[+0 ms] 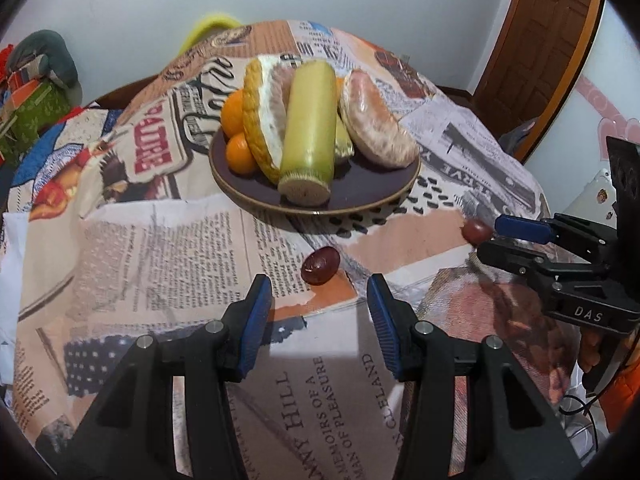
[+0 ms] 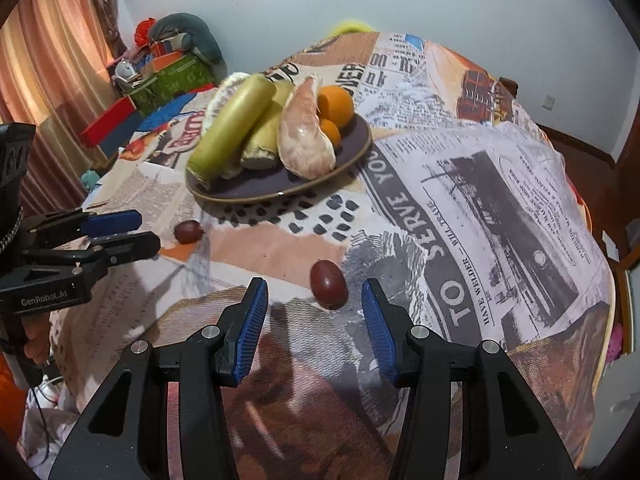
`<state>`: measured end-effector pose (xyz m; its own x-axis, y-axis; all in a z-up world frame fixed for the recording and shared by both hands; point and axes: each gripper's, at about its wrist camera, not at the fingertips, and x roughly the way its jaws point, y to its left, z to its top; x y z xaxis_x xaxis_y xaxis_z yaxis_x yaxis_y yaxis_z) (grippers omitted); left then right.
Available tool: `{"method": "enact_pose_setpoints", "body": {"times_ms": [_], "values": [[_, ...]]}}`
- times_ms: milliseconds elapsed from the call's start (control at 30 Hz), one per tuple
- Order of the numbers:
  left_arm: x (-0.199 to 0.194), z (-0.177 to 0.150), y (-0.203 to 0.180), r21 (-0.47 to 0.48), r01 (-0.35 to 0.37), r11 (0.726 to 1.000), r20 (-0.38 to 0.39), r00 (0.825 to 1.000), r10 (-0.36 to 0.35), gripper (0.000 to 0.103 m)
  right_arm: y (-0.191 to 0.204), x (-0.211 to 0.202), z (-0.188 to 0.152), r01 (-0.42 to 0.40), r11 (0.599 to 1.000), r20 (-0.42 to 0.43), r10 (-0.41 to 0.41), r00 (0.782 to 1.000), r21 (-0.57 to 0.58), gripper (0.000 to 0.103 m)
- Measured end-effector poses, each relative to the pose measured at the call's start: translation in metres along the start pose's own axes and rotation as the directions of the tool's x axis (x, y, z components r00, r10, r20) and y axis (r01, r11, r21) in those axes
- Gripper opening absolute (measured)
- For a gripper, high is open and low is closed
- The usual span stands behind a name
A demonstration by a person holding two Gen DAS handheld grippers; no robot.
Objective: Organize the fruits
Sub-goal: 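Grasp a red date with the right tool while the left tool grasps another date, then lower both red dates onto the grey plate and open both tools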
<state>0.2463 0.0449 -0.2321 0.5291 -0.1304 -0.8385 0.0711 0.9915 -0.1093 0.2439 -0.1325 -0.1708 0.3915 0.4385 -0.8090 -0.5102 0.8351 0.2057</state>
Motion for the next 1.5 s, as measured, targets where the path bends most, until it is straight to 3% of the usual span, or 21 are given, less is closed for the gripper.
{"method": "enact_pose_setpoints", "body": {"times_ms": [233,400,500,567,633,833,1200,1500], "values": [[0.02,0.0,0.001,-0.013,-0.001,1.0,-0.015,1.0,0.001,0.049,-0.003,0.01,-0.003,-0.01,1.0,-0.011,0.01,1.0,-0.004,0.045],[0.024,0.003,0.001,-0.019,-0.004,1.0,-0.002,1.0,0.004,0.049,-0.005,0.011,-0.001,-0.006,1.0,-0.006,0.006,1.0,0.004,0.028],[0.026,0.003,0.0,-0.023,-0.019,1.0,0.008,1.0,0.019,0.037,-0.008,0.01,-0.001,-0.016,1.0,-0.001,0.016,1.0,0.021,0.019],[0.026,0.005,-0.001,-0.017,-0.016,1.0,0.007,1.0,0.016,0.023,-0.008,0.01,-0.001,-0.025,0.999,0.0,0.025,1.0,0.024,0.019],[0.025,0.004,-0.003,-0.007,-0.013,1.0,0.01,1.0,0.013,0.021,-0.006,0.009,-0.001,-0.02,1.0,0.003,0.02,1.0,0.017,0.018],[0.016,0.006,-0.007,0.004,-0.002,1.0,0.025,1.0,0.002,0.02,-0.004,0.003,0.002,-0.03,0.999,0.015,0.03,0.999,0.015,0.018],[-0.016,0.039,-0.025,0.035,0.023,0.999,0.146,0.989,-0.027,0.02,-0.003,-0.017,0.029,-0.038,0.999,0.103,0.038,0.994,-0.002,0.018],[0.004,0.057,-0.027,0.028,0.027,0.999,0.13,0.991,-0.03,0.02,0.003,-0.009,0.05,-0.064,0.998,0.124,0.067,0.99,-0.025,0.018]]}}
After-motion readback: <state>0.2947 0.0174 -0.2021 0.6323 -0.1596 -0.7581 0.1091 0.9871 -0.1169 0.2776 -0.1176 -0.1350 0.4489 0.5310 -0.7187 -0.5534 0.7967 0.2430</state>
